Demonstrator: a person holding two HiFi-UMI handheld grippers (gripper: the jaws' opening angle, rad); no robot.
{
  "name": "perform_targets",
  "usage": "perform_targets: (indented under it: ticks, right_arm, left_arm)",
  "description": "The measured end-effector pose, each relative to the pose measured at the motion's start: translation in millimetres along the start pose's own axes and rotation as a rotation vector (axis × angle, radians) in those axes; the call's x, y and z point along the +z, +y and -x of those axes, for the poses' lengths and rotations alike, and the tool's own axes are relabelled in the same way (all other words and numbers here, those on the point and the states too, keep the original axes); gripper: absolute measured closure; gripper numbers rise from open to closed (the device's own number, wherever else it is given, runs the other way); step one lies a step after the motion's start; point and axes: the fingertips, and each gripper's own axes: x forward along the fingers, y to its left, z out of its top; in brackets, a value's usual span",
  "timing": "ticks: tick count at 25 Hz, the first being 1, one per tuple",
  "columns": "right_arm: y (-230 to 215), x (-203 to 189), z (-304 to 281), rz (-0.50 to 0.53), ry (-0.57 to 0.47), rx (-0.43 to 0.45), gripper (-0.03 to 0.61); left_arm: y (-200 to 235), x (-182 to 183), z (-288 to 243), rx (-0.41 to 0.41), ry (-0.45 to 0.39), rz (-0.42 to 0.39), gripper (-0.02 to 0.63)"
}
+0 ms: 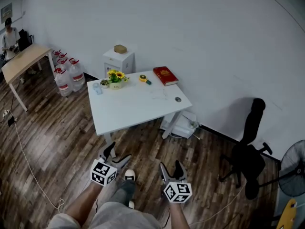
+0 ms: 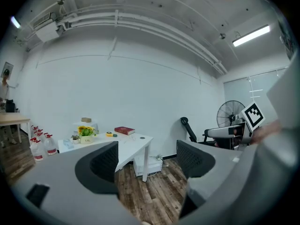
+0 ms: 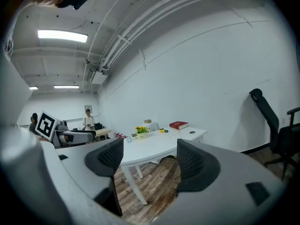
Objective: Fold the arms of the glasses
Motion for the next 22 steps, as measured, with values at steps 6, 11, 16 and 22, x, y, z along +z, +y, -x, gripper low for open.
perform_targets:
  ticks: [6,11,16,22]
  right_arm:
    - [-22.8,9.9,-38.8,0.001,-0.015,-0.009,0.244]
    - [-57.8,20.4,-88.8,0.001,0.001,-0.015,0.253]
    - [-83.8,40.4,-149.3,-0.003,0.014,-0.011,0.261]
    - [-121.9,71.4,-235.2,-0.003,0.026,0.003,0.272]
  left_arm:
    - [16.4,1.1,-51.1,-0.024,0.005,0.010,0.242]
    - [37.8,8.5,-110.8,-0.033,0.016,0.019,0.242]
    - [64.4,16.8,-172.6,-0.045,0.027,0.022,0.242]
    - [104.6,43.2,-257.0,-0.065,0.029,0.026,0.242]
